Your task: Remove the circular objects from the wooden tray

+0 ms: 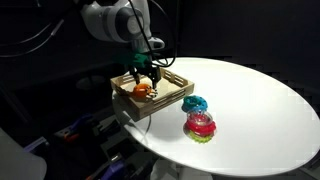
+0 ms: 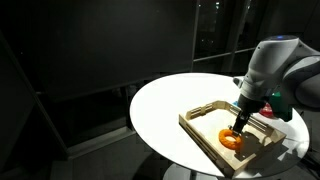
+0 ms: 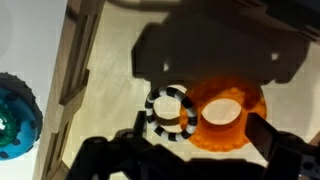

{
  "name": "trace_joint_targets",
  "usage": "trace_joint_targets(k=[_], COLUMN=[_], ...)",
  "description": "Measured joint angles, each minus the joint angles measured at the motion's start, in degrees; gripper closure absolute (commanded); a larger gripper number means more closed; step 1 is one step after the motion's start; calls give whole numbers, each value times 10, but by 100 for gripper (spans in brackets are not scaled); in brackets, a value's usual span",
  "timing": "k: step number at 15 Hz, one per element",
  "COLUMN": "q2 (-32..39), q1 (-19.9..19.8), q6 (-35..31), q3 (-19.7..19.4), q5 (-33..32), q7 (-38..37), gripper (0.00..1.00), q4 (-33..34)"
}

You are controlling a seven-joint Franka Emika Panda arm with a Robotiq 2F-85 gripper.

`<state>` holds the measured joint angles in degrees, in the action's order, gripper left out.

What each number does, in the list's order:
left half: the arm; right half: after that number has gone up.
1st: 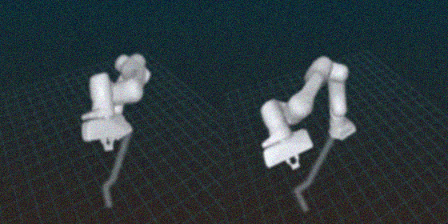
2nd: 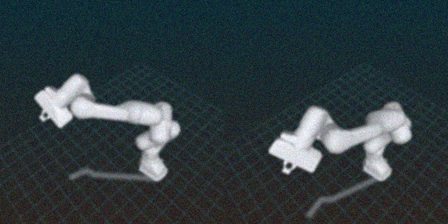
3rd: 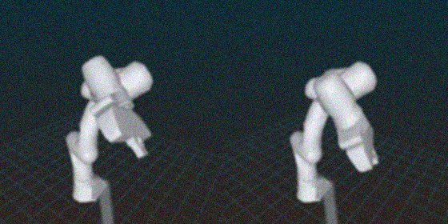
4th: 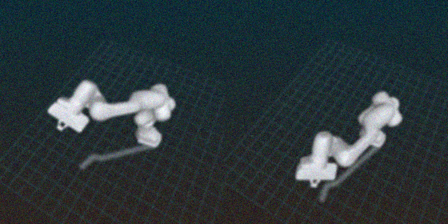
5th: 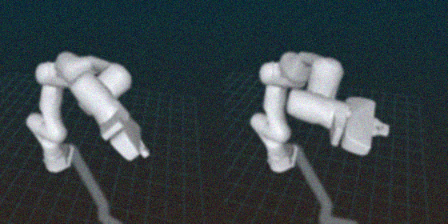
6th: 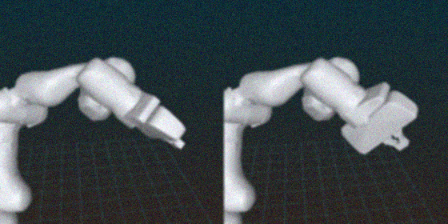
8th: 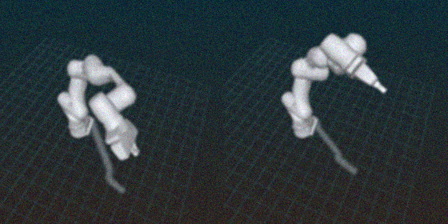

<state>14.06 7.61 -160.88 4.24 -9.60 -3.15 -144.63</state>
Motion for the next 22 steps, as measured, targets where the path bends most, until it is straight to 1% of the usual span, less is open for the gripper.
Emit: trace_joint_targets(k=[2,3,5,6,8,9,10,12,14,16,19,20,21,22], q2=[8,12,21,25,32,36,38,42,43,43,43,43,43,43], q1=[4,7,10,12,15,17,18,19,20,20,20,20,20,20], q6=[0,0,0,0,0,0,0,0,0,0,0,0,0,0], q3=[-1,-2,-3,-5,-8,-9,-10,-12,-14,-16,-18,-18,-19,-19], q5=[0,0,0,0,0,0,0,0,0,0,0,0,0,0], q7=[0,0,0,0,0,0,0,0,0,0,0,0,0,0], gripper=[0,3,13,21,19,24,21,24,31,31,34,39,51,57], q4=[8,12,19,22,27,30,32,36,39,40,42,43,43,43])
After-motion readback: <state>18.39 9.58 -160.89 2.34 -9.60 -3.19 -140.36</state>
